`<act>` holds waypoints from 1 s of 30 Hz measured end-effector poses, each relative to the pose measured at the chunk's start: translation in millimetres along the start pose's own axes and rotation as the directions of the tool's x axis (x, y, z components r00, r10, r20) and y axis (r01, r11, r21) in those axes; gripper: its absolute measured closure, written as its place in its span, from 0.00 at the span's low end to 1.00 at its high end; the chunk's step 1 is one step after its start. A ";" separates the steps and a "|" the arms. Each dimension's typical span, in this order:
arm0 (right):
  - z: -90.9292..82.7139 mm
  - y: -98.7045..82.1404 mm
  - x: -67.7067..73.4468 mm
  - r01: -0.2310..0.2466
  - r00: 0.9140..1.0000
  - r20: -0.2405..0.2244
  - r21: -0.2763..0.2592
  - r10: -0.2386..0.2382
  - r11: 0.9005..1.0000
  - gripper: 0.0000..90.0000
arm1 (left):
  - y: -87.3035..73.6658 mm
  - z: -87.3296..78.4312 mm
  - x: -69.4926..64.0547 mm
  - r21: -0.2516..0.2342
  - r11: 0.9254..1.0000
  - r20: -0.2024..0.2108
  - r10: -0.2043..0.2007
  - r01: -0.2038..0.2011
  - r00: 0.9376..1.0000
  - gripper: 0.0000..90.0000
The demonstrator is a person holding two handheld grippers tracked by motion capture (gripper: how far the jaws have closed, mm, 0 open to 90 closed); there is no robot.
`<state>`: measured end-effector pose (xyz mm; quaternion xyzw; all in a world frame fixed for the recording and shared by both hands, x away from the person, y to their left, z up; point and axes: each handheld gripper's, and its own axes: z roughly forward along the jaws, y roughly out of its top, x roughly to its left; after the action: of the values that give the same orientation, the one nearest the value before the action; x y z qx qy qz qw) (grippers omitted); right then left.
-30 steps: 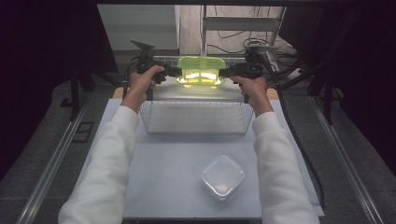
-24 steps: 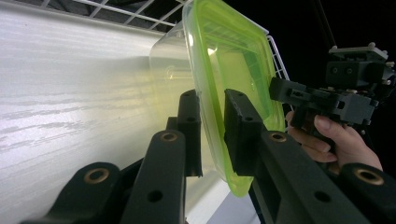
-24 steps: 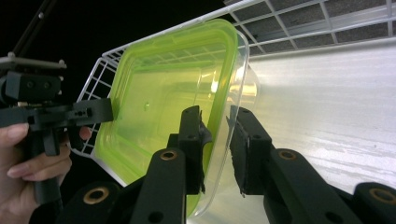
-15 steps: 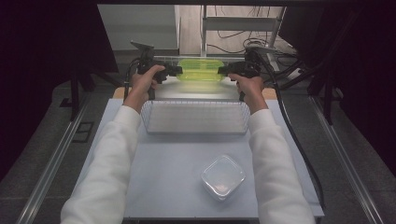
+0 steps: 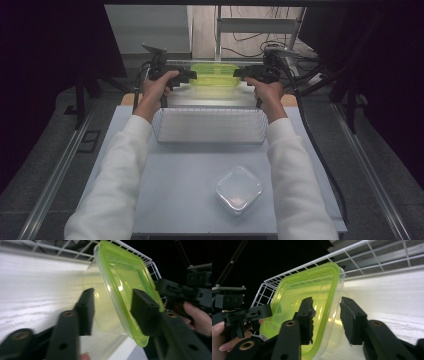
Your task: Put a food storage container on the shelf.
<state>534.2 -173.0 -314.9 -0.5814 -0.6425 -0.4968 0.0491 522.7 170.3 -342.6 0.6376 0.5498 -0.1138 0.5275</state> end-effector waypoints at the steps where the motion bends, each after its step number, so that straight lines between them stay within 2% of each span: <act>1: -1.3 -0.2 1.0 0.002 1.000 0.002 -0.005 -0.002 1.000 0.62 | -0.4 -1.0 -2.1 -0.012 1.000 -0.005 0.013 -0.013 1.000 0.51; 6: -13.1 -4.9 9.2 0.029 1.000 0.001 -0.043 -0.029 0.999 0.52 | -3.3 -9.1 -13.1 -0.047 0.993 -0.056 0.101 -0.104 0.993 0.36; 7: -15.7 -6.0 11.0 0.044 0.999 0.011 -0.052 -0.043 0.998 0.51 | -4.8 -11.9 -16.2 -0.061 0.990 -0.076 0.123 -0.128 0.990 0.33; 10: -23.2 -9.6 15.5 0.066 0.998 0.018 -0.072 -0.065 0.995 0.47 | -8.3 -17.0 -23.5 -0.073 0.984 -0.091 0.156 -0.162 0.984 0.25; 11: -28.7 -12.4 18.4 0.088 0.996 0.025 -0.087 -0.086 0.992 0.46 | -12.0 -21.9 -30.6 -0.075 0.976 -0.110 0.197 -0.206 0.974 0.23; 12: -30.7 -13.3 19.3 0.102 0.995 0.027 -0.091 -0.100 0.991 0.46 | -12.0 -21.9 -30.6 -0.075 0.976 -0.110 0.197 -0.206 0.974 0.22; 13: -30.7 -13.3 19.3 0.102 0.995 0.027 -0.091 -0.100 0.991 0.46 | -14.1 -24.5 -34.5 -0.068 0.971 -0.115 0.221 -0.230 0.968 0.22; 14: -33.8 -14.8 21.5 0.120 0.993 0.033 -0.090 -0.117 0.989 0.46 | -17.4 -28.2 -39.1 -0.060 0.964 -0.122 0.252 -0.261 0.960 0.22; 15: -42.0 -18.8 26.0 0.189 0.982 0.035 -0.086 -0.187 0.978 0.46 | -23.3 -34.5 -44.5 -0.055 0.955 -0.135 0.283 -0.292 0.950 0.21; 16: -42.0 -18.8 26.0 0.189 0.982 0.035 -0.086 -0.187 0.978 0.46 | -23.3 -34.5 -44.5 -0.055 0.955 -0.135 0.283 -0.292 0.950 0.21; 17: -50.2 -23.2 30.6 0.262 0.965 0.038 -0.071 -0.260 0.963 0.45 | -27.9 -39.9 -46.1 -0.066 0.953 -0.127 0.286 -0.296 0.950 0.21; 18: -50.2 -23.2 30.6 0.262 0.965 0.038 -0.071 -0.260 0.963 0.45 | -30.6 -42.8 -47.0 -0.077 0.951 -0.123 0.288 -0.299 0.950 0.21; 19: -53.3 -25.0 32.2 0.289 0.957 0.038 -0.066 -0.287 0.955 0.45 | -35.9 -48.2 -48.7 -0.087 0.947 -0.129 0.298 -0.310 0.946 0.22; 20: -58.4 -28.4 34.8 0.328 0.944 0.044 -0.056 -0.326 0.943 0.44 | -40.3 -52.5 -49.8 -0.088 0.942 -0.138 0.310 -0.323 0.941 0.22; 21: -66.4 -35.1 38.5 0.387 0.921 0.049 -0.044 -0.385 0.921 0.43 | -49.0 -58.9 -51.5 -0.087 0.935 -0.145 0.328 -0.343 0.933 0.23; 22: -66.4 -35.1 38.5 0.387 0.921 0.049 -0.044 -0.385 0.921 0.43 | -49.0 -58.9 -51.5 -0.087 0.935 -0.145 0.328 -0.343 0.933 0.23; 23: -69.2 -38.0 39.8 0.402 0.915 0.053 -0.037 -0.400 0.915 0.42 | -57.6 -63.5 -52.9 -0.074 0.927 -0.155 0.354 -0.368 0.922 0.23; 24: -74.0 -44.2 41.3 0.439 0.898 0.058 -0.028 -0.437 0.898 0.40 | -62.4 -65.1 -54.0 -0.067 0.923 -0.160 0.366 -0.380 0.917 0.24; 25: -79.4 -51.9 42.0 0.467 0.883 0.060 -0.016 -0.465 0.884 0.38 | -68.9 -67.1 -55.1 -0.054 0.915 -0.171 0.387 -0.401 0.906 0.24; 26: -79.4 -51.9 42.0 0.467 0.883 0.060 -0.016 -0.465 0.884 0.38 | -74.2 -68.8 -55.9 -0.047 0.909 -0.175 0.401 -0.415 0.899 0.24; 27: -81.4 -55.4 41.6 0.477 0.878 0.058 -0.013 -0.475 0.879 0.38 | -85.4 -72.0 -58.2 -0.032 0.897 -0.188 0.428 -0.441 0.884 0.24; 28: -84.7 -63.5 40.3 0.499 0.865 0.066 -0.001 -0.498 0.866 0.37 | -89.3 -73.1 -58.7 -0.028 0.891 -0.191 0.441 -0.454 0.877 0.25; 29: -88.5 -75.9 36.7 0.526 0.848 0.066 0.011 -0.526 0.850 0.36 | -99.6 -76.2 -60.8 -0.022 0.881 -0.199 0.460 -0.473 0.865 0.25; 30: -90.1 -81.8 34.5 0.532 0.844 0.061 0.016 -0.532 0.846 0.35 | -106.2 -77.9 -62.0 -0.020 0.874 -0.202 0.472 -0.485 0.858 0.25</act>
<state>411.7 -197.7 -295.1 -0.3958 -0.7793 -0.4729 -0.1111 378.7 179.3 -323.2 0.7432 0.4258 0.1018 0.5060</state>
